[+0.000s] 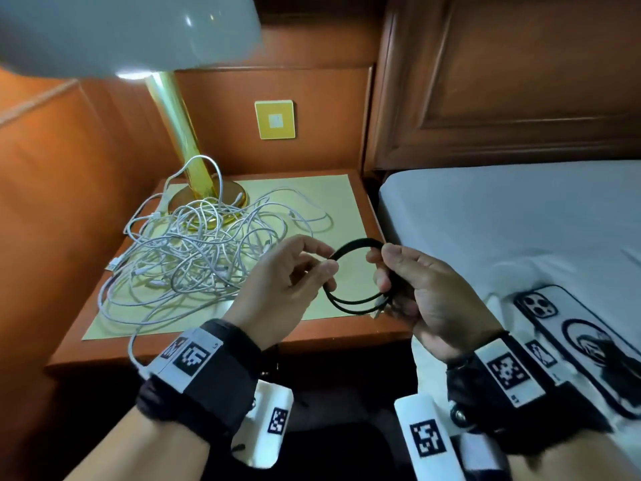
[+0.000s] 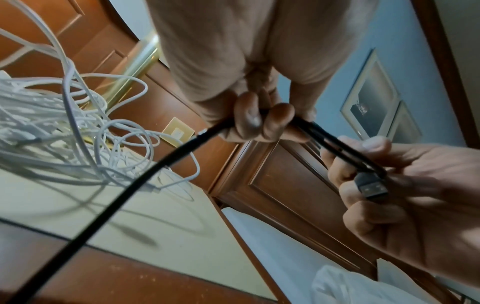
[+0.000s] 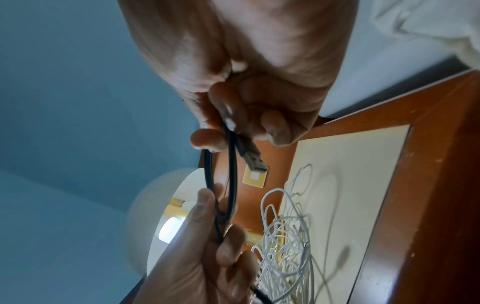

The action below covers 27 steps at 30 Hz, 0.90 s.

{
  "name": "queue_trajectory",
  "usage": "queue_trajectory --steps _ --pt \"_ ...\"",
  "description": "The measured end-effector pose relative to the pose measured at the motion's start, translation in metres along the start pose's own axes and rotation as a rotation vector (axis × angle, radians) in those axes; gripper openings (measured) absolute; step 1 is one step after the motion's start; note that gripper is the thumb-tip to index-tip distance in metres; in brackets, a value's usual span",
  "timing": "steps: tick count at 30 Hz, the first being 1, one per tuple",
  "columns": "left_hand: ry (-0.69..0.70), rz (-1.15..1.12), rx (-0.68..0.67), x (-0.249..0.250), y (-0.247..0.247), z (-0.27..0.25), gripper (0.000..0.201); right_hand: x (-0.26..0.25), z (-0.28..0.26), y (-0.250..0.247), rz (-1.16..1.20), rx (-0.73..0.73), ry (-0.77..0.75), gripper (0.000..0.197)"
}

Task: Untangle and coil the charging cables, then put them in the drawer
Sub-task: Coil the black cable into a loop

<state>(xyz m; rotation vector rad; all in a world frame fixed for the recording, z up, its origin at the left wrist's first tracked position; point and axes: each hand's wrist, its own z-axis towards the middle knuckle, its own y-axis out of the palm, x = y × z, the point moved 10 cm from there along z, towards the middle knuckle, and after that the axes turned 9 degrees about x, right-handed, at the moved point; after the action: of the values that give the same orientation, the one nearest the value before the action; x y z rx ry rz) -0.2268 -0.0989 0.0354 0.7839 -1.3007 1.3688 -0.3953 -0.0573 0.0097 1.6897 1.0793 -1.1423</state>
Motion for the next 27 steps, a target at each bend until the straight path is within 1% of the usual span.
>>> queue_trajectory --steps 4,7,12,15,18,21,24,25,27 --pt "0.012 0.077 0.114 -0.005 -0.003 0.006 0.008 0.006 0.009 -0.019 0.074 0.048 0.044 0.026" --pt "0.010 0.154 0.178 -0.008 -0.014 0.007 0.012 0.005 0.013 -0.036 0.163 0.116 0.048 0.025" --pt "0.012 0.242 0.332 -0.013 -0.051 0.004 0.012 -0.009 0.008 -0.068 0.277 0.316 -0.059 0.018" --pt "0.070 0.375 0.365 -0.010 -0.057 -0.003 0.007 -0.014 -0.002 -0.065 0.242 0.366 -0.154 0.019" --pt "0.197 0.500 0.332 -0.003 -0.047 -0.013 0.010 -0.022 -0.018 -0.044 0.050 0.360 -0.306 0.022" --pt "0.325 0.566 0.237 0.003 -0.026 -0.024 0.010 -0.033 -0.036 -0.017 -0.219 0.334 -0.486 0.022" --pt "0.362 0.583 0.166 0.003 -0.014 -0.033 0.010 -0.040 -0.046 -0.001 -0.424 0.327 -0.637 0.021" --pt "0.364 0.578 0.138 0.003 -0.012 -0.035 0.009 -0.039 -0.045 0.001 -0.466 0.323 -0.657 0.021" --pt "0.377 0.535 0.039 0.004 -0.005 -0.037 0.009 -0.036 -0.042 0.003 -0.513 0.300 -0.660 0.019"
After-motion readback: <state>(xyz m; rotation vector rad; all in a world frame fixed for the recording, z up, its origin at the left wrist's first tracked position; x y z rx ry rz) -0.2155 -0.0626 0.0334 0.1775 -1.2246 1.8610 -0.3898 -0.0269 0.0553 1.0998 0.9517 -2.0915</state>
